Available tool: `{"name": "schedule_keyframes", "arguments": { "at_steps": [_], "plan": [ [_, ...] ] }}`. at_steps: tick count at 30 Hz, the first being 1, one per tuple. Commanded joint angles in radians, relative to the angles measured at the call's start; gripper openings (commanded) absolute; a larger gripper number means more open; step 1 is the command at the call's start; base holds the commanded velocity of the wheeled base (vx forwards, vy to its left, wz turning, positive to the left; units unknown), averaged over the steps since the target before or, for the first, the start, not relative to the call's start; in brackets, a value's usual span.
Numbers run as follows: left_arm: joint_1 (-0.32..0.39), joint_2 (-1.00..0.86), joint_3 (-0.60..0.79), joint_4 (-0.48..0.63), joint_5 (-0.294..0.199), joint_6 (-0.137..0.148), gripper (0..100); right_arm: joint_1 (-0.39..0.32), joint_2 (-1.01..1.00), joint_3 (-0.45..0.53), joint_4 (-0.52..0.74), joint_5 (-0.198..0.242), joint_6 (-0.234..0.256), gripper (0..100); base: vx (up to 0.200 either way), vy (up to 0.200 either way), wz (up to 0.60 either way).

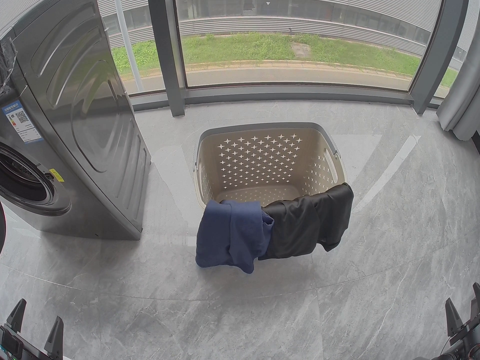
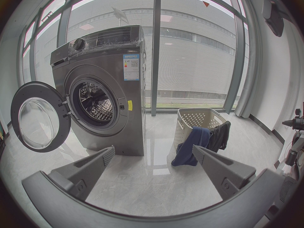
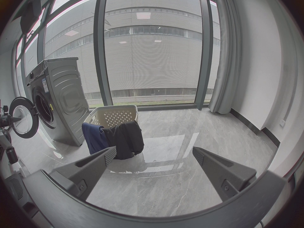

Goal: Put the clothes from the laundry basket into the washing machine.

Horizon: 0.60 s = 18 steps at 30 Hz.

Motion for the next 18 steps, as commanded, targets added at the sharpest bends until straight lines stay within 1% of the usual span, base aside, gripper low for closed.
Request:
{"name": "schedule_keyframes", "arguments": {
  "at_steps": [1, 12, 18],
  "plan": [
    [-0.001, -0.017, 0.016, 0.000, 0.001, 0.000, 100, 0.000, -0.015, 0.012, 0.000, 0.000, 0.000, 100, 0.000, 0.000, 0.00],
    [-0.001, -0.017, 0.016, 0.000, 0.001, -0.001, 100, 0.000, -0.015, 0.012, 0.000, 0.001, -0.001, 100, 0.000, 0.000, 0.00],
    [-0.001, -0.017, 0.016, 0.000, 0.001, -0.001, 100, 0.001, -0.015, 0.012, 0.000, 0.000, 0.000, 100, 0.200, 0.000, 0.00]
  ]
}}
